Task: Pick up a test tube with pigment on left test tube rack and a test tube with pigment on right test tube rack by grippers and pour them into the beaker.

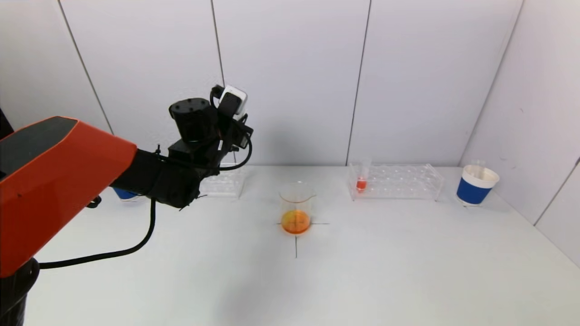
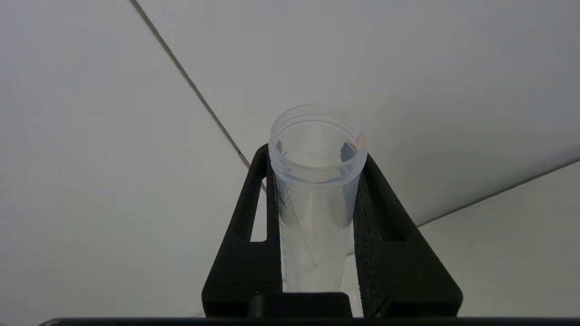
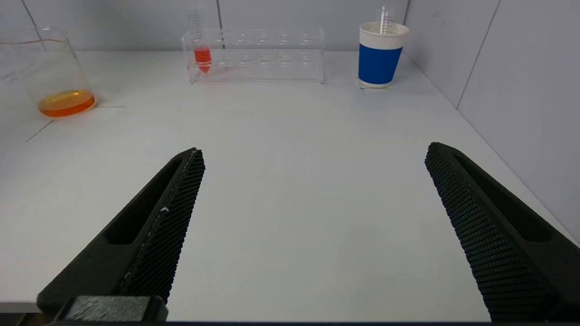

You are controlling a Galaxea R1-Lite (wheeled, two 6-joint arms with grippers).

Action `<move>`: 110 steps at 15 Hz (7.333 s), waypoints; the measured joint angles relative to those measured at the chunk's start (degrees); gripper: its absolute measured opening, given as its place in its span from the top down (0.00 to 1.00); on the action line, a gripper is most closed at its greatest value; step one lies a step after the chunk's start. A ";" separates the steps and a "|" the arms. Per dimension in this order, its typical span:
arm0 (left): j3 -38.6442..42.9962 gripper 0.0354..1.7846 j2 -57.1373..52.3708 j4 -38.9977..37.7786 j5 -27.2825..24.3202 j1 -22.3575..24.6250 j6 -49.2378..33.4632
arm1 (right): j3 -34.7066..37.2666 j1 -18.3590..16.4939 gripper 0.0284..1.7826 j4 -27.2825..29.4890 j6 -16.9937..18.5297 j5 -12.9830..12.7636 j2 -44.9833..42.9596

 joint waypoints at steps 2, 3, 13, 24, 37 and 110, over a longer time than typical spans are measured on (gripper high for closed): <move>-0.17 0.76 -2.86 5.91 2.86 0.00 -5.38 | 0.00 0.00 0.01 0.00 0.00 0.01 0.00; -0.09 0.76 -4.52 8.51 4.19 0.05 -7.52 | 0.00 0.00 0.01 -0.02 0.00 0.01 0.00; 1.21 0.76 -13.40 12.31 7.84 13.80 -10.34 | 0.00 0.00 0.01 -0.02 0.00 0.01 0.00; 0.80 0.76 -8.79 14.04 2.02 30.88 -18.58 | 0.00 0.00 0.01 -0.02 0.00 0.01 0.00; -6.62 0.76 4.52 13.89 1.94 34.79 -21.31 | 0.00 0.00 0.01 -0.02 0.00 0.01 0.00; 25.16 0.01 -35.10 14.52 -4.60 23.31 -25.76 | 0.00 0.00 0.01 -0.02 -0.02 0.00 0.00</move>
